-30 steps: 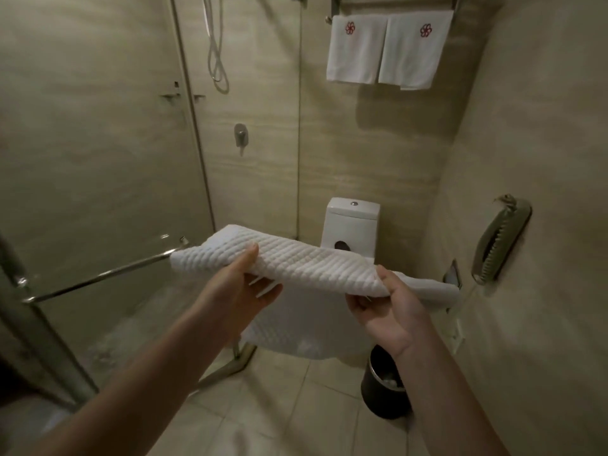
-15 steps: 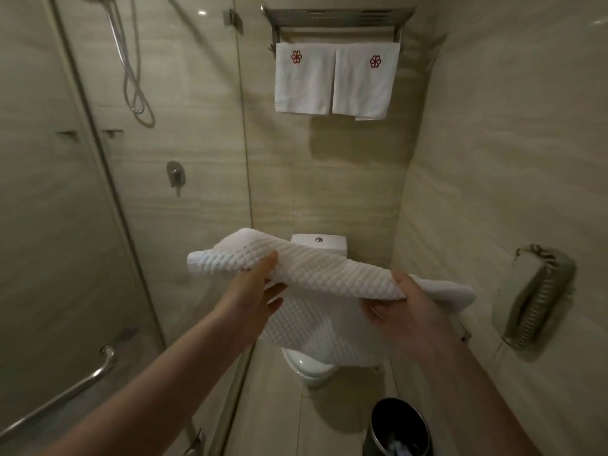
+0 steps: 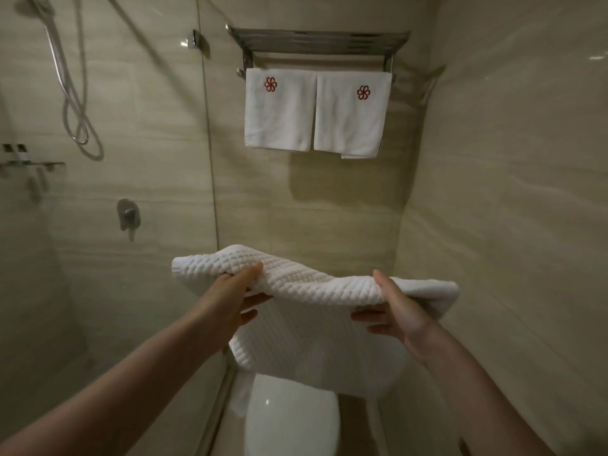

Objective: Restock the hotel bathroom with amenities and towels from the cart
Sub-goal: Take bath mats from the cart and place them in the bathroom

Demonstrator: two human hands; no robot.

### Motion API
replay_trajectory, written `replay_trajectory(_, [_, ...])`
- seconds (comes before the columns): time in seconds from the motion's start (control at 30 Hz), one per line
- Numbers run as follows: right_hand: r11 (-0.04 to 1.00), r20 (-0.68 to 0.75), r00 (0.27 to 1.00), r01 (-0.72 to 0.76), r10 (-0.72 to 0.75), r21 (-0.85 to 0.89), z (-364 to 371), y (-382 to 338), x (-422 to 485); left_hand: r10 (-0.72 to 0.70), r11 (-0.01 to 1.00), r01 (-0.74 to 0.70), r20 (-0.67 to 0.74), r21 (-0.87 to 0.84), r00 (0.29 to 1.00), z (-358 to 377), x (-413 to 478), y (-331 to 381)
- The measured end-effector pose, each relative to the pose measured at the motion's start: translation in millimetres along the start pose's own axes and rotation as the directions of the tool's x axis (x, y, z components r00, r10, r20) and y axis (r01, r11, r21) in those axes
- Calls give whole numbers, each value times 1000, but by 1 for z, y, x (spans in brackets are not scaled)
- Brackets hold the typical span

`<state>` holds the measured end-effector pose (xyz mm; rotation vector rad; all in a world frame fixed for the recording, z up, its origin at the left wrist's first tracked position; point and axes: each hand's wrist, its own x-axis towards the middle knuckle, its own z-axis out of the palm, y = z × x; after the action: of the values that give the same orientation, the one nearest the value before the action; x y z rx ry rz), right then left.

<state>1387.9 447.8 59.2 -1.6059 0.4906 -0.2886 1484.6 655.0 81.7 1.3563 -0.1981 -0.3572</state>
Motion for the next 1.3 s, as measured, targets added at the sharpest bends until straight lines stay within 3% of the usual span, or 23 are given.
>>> replay_trajectory(0.13, [992, 79, 996, 48, -40, -114, -15, -40, 81, 83, 996, -84, -48, -13, 995, 25, 70, 20])
replay_trajectory(0.37, [981, 138, 974, 189, -180, -53, -16, -108, 194, 213, 977, -213, -14, -20, 977, 46, 175, 79])
replay_trajectory(0.57, [931, 109, 927, 350, -360, 101, 2, -175, 275, 355, 933, -351, 49, -78, 933, 49, 257, 142])
replay_trajectory(0.77, [888, 49, 887, 459, -460, 23, 17, -248, 344, 497, 865, -483, 108, -133, 861, 56, 343, 219])
replay_trajectory(1.13, [734, 5, 737, 674, -676, -88, 4, -401, 432, 711, 702, -678, 146, -218, 688, 120, 445, 323])
replay_trajectory(1.3, [563, -97, 559, 783, -823, -264, -10, -460, 471, 799, 598, -771, 77, -218, 597, 153, 482, 361])
